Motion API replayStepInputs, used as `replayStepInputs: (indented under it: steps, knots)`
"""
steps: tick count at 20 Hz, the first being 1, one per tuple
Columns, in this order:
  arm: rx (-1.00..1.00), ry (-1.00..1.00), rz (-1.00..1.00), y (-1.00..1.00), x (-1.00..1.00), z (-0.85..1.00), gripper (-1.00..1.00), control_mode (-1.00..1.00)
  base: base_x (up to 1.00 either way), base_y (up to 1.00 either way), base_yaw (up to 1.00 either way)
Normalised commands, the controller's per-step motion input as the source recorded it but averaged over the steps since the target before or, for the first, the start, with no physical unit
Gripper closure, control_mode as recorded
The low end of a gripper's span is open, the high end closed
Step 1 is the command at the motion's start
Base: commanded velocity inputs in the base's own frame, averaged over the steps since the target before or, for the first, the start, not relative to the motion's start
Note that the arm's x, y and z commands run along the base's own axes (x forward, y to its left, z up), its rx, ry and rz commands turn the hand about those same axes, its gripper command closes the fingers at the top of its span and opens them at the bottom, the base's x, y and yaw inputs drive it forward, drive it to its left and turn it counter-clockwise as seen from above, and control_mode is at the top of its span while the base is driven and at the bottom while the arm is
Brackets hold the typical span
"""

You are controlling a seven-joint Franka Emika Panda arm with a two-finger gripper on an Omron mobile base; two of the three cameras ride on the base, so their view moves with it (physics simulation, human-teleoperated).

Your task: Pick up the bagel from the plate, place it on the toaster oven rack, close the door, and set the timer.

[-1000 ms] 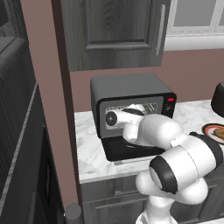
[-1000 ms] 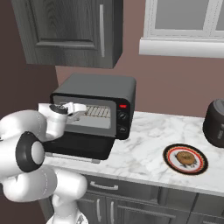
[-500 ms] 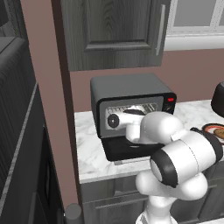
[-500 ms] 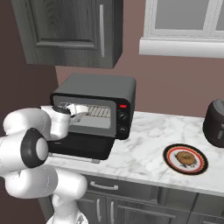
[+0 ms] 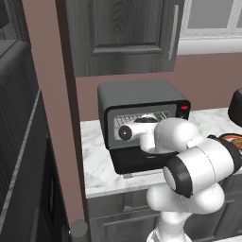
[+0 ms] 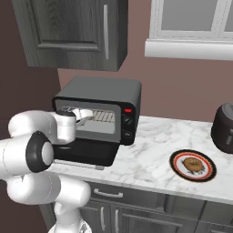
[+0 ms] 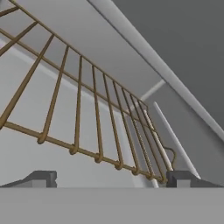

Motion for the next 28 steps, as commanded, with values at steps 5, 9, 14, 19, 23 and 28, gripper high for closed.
replayStepInputs:
  steps: [5,9,14,19,23,28]
  knots:
    - [0.00,-0.02,0.04,-0.02,0.09,-0.12,-1.00,-1.00,0.00,0.00,0.00]
    - [0.00,-0.01,0.03,-0.01,0.08,-0.14,-1.00,-1.00,0.00,0.00,0.00]
    - [0.00,-0.01,0.03,0.00,0.13,-0.09,-1.00,-1.00,0.00,0.00,0.00]
    - [0.00,0.00,0.02,0.00,0.18,-0.05,-1.00,-1.00,0.00,0.00,0.00]
    - [0.00,0.00,0.01,-0.04,0.22,-0.05,-1.00,-1.00,0.00,0.00,0.00]
    - [0.00,0.00,0.01,-0.02,0.26,-0.04,-1.00,-1.00,0.00,0.00,0.00]
